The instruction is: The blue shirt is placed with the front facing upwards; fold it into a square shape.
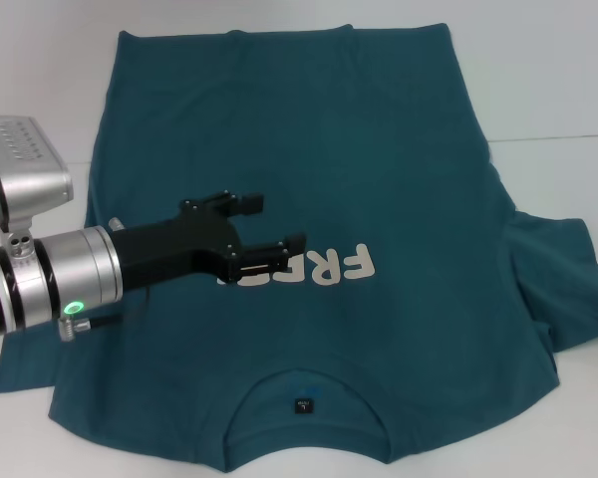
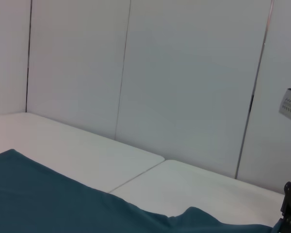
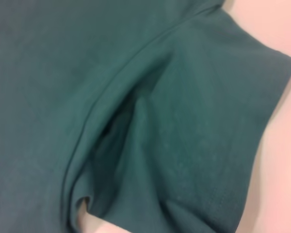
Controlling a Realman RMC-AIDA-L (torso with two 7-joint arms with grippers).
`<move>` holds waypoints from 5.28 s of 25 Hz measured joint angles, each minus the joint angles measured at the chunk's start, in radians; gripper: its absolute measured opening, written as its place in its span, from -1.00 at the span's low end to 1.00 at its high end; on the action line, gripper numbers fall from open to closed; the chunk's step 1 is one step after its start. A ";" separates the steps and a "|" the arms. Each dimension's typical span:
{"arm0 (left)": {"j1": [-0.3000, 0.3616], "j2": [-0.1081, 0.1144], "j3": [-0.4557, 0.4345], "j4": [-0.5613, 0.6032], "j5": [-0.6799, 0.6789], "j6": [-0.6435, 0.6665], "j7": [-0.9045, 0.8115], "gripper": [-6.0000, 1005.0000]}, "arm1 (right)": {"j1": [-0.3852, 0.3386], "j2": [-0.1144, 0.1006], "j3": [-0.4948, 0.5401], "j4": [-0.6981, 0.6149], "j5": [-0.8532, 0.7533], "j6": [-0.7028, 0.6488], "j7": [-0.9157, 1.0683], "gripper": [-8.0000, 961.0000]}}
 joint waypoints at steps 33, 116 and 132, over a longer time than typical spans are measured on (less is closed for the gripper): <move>-0.003 0.000 0.001 -0.012 -0.010 0.000 -0.002 0.74 | -0.041 -0.022 0.000 0.000 -0.004 0.185 -0.007 -0.94; -0.005 -0.003 -0.002 -0.036 -0.011 -0.024 0.011 0.74 | 0.166 0.098 -0.496 -0.011 0.109 0.239 -0.045 -0.93; -0.006 -0.003 -0.001 -0.037 -0.011 -0.025 0.012 0.74 | 0.166 0.098 -0.498 -0.004 0.109 0.287 -0.012 -0.91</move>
